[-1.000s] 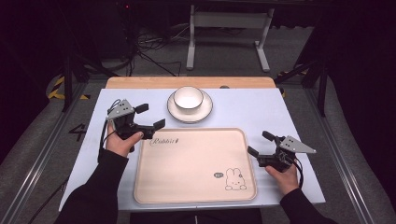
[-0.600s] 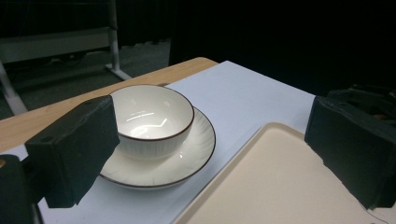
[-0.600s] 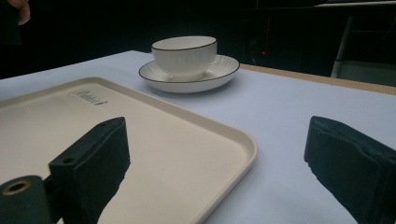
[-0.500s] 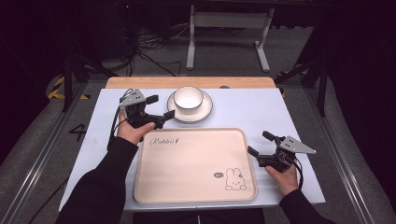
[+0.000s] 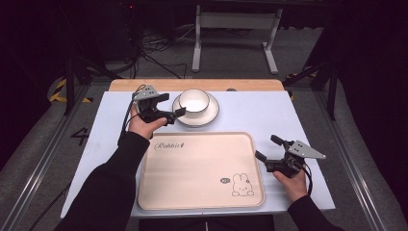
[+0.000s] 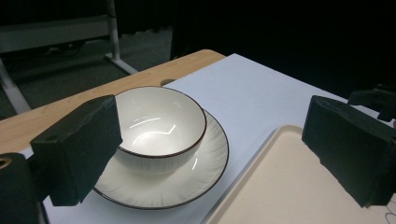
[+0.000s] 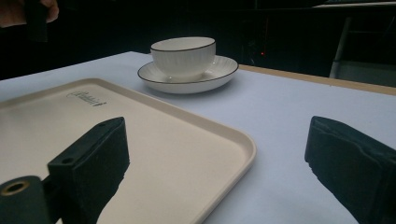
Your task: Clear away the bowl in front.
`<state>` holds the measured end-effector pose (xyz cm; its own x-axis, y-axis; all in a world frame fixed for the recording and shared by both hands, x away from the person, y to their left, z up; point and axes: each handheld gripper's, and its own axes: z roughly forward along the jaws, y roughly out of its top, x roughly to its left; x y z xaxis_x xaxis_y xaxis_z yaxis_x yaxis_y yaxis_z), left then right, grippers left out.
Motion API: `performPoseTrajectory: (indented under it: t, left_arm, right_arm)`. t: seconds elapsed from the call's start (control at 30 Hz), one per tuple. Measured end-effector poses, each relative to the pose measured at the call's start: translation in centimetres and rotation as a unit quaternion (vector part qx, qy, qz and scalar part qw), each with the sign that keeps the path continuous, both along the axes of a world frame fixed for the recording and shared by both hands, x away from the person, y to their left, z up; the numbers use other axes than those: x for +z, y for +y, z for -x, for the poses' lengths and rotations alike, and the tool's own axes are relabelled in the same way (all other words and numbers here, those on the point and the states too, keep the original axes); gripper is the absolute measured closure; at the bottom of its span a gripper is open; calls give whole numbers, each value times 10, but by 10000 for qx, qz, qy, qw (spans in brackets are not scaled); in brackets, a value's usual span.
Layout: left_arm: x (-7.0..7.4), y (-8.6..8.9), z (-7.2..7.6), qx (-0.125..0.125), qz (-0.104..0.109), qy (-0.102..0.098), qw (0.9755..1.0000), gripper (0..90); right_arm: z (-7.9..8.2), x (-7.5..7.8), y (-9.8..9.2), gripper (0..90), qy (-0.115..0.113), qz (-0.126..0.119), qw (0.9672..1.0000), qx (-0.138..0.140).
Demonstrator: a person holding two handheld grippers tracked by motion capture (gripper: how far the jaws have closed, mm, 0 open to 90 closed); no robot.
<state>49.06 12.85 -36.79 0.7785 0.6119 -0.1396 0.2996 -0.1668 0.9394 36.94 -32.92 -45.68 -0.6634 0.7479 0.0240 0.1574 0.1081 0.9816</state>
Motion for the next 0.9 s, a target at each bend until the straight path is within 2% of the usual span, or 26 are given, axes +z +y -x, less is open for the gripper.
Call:
performPoseTrajectory:
  t: [0.07, 0.4, 0.57, 0.83, 0.9]
  left_arm:
    - [1, -3, -5, -36, 15, 55, 10000, 52]
    - [4, -14, -21, -23, -46, 29, 10000, 48]
    - [3, -16, -28, 42, 1, 24, 10000, 51]
    - [4, -27, -46, 180, -175, 124, 9996, 51]
    - [3, -29, -50, 222, -210, 201, 9993, 51]
  right_arm:
    - [0, 0, 0, 67, -2, -13, 10000, -8]
    - [0, 0, 0, 67, -7, -21, 10000, 2]
    - [0, 0, 0, 67, -10, -35, 10000, 6]
    - [0, 0, 0, 64, -10, -21, 10000, 5]
    - [1, 0, 0, 63, -14, -25, 10000, 3]
